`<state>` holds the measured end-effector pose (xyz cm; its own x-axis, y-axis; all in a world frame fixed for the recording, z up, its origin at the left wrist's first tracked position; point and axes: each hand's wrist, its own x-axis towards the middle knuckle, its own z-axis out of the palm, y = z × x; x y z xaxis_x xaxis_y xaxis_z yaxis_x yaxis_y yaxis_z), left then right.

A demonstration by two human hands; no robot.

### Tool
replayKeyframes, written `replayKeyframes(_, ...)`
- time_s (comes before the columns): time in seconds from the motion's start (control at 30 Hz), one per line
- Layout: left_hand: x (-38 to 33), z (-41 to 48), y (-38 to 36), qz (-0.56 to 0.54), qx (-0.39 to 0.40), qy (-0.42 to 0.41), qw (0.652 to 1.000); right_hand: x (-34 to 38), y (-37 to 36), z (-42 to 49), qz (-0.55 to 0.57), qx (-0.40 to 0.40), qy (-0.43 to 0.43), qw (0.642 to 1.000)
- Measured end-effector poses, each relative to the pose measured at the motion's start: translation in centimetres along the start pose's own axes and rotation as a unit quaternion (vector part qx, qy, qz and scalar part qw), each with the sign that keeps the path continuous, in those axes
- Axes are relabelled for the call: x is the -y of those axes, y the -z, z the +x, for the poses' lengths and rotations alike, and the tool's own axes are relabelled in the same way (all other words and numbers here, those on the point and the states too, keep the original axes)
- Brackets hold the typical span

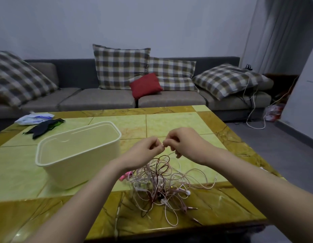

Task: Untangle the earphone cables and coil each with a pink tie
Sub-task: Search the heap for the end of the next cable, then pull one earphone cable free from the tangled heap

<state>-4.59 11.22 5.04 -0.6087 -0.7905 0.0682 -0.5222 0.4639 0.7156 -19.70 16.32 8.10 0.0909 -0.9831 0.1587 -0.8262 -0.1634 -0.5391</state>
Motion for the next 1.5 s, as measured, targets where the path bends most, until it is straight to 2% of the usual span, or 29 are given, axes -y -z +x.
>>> replayKeyframes(0.1,1.6,-0.4,-1.0,-0.052,-0.006,0.015,0.999,0.1,0.8,0.1,-0.043,-0.051,0.018,0.998)
replayKeyframes(0.23,2.9,-0.6,-2.1,-0.111,-0.019,0.027,0.993,-0.3,1.9,0.4,-0.034,-0.143,0.015,0.989)
replayKeyframes(0.37,4.5,-0.9,-2.6,-0.091,-0.012,0.039,0.995,-1.2,3.0,0.9,-0.034,-0.205,-0.017,0.978)
replayKeyframes(0.5,7.3,-1.9,-3.1,-0.001,0.012,0.076,0.997,-3.2,5.1,2.0,-0.003,-0.282,-0.077,0.956)
replayKeyframes(0.67,7.8,-2.3,-2.3,-0.080,0.004,0.087,0.993,-6.4,4.2,1.8,-0.005,-0.211,-0.171,0.962)
replayKeyframes(0.8,5.9,-1.5,-1.7,-0.099,-0.017,0.077,0.992,-7.2,0.9,1.5,-0.106,-0.059,-0.182,0.976)
replayKeyframes(0.87,5.0,-1.2,-1.4,-0.092,-0.010,0.068,0.993,-5.6,-0.6,1.5,-0.098,-0.058,-0.135,0.984)
replayKeyframes(0.93,4.3,-1.0,-1.2,-0.053,-0.010,0.051,0.997,-3.0,-1.9,1.3,-0.072,-0.077,-0.042,0.994)
replayKeyframes(1.0,3.7,-0.7,-1.1,-0.004,-0.016,0.029,0.999,-0.7,-3.0,1.0,-0.067,-0.041,0.042,0.996)
replayKeyframes(1.1,3.0,-0.2,-0.7,0.057,-0.029,0.013,0.998,0.6,-4.5,1.1,-0.099,0.030,0.066,0.992)
replayKeyframes(1.2,3.1,-0.3,-0.5,0.064,-0.042,0.001,0.997,0.2,-4.5,1.5,-0.094,0.020,0.032,0.995)
replayKeyframes(1.3,3.8,-0.6,-0.7,-0.007,-0.040,0.010,0.999,-0.3,-4.0,1.3,-0.127,-0.014,0.054,0.990)
replayKeyframes(1.4,4.9,-0.5,-0.9,-0.075,-0.039,0.025,0.996,0.1,-3.1,1.2,-0.111,-0.050,0.074,0.990)
replayKeyframes(1.5,5.9,-0.3,-1.2,-0.097,-0.048,0.031,0.994,0.8,-2.1,1.5,-0.101,-0.074,0.079,0.989)
